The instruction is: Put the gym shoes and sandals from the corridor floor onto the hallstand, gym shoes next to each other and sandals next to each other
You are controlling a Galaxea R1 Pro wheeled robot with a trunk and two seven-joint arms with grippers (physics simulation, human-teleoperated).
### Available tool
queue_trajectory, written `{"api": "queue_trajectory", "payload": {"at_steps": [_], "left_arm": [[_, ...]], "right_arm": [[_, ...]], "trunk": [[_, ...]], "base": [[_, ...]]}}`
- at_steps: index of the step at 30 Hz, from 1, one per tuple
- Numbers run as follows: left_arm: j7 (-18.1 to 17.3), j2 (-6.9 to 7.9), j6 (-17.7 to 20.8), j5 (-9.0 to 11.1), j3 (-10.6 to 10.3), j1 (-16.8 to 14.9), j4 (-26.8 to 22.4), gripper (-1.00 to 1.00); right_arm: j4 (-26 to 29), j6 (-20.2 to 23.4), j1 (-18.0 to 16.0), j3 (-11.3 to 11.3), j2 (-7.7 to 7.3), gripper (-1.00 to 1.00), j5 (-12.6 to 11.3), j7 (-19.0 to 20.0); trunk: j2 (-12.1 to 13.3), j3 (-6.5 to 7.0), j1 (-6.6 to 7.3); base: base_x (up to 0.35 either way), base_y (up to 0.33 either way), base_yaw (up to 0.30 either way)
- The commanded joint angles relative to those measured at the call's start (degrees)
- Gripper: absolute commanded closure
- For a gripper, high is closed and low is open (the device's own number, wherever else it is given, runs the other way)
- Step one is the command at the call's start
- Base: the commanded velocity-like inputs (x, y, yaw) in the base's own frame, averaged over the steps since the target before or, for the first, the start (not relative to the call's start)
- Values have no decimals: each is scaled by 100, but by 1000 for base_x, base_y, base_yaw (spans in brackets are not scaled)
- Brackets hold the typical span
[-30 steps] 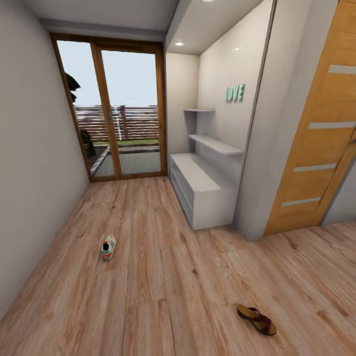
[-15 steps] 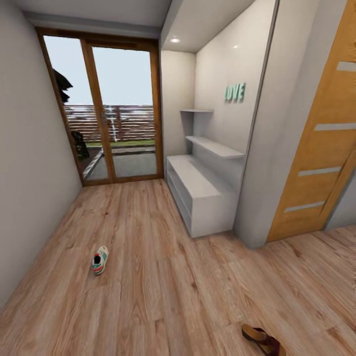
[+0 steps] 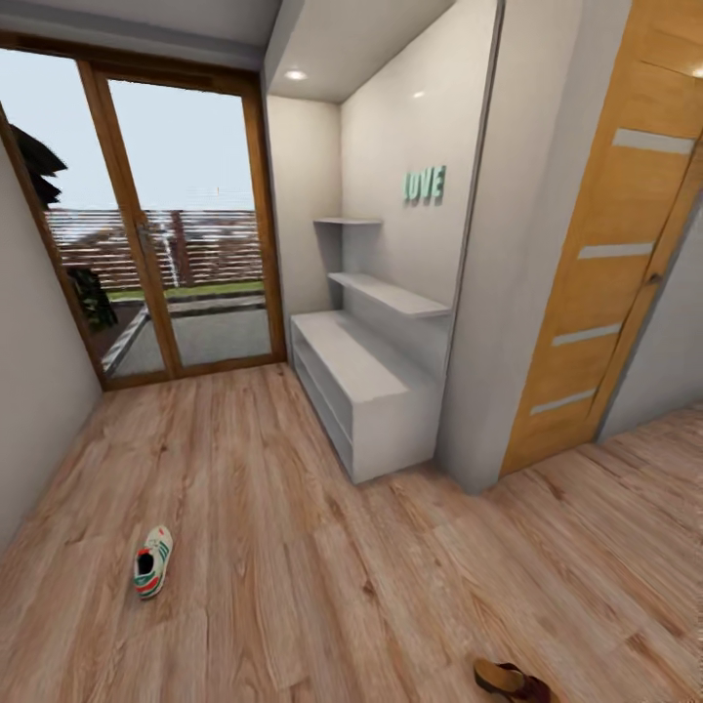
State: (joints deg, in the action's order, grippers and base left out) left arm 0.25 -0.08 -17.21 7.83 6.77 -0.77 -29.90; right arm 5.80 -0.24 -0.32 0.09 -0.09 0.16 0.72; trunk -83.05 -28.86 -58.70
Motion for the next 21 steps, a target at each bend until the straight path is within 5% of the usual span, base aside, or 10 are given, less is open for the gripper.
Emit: {"api": "queue_trajectory", "payload": {"at_steps": [1,21], "left_arm": [[1,-1,-16,35,0,-2,2,-100],[1,-1,-14,35,0,-2,2,-100]], "right_arm": [[0,-4,-3,0,0,-100,2,7],[0,-6,-3,0,1,-100,2,7]], "trunk": [[-2,-3,-3],[-2,47,-3]], "base": [[273,216,-291],[256,205,-291]]}}
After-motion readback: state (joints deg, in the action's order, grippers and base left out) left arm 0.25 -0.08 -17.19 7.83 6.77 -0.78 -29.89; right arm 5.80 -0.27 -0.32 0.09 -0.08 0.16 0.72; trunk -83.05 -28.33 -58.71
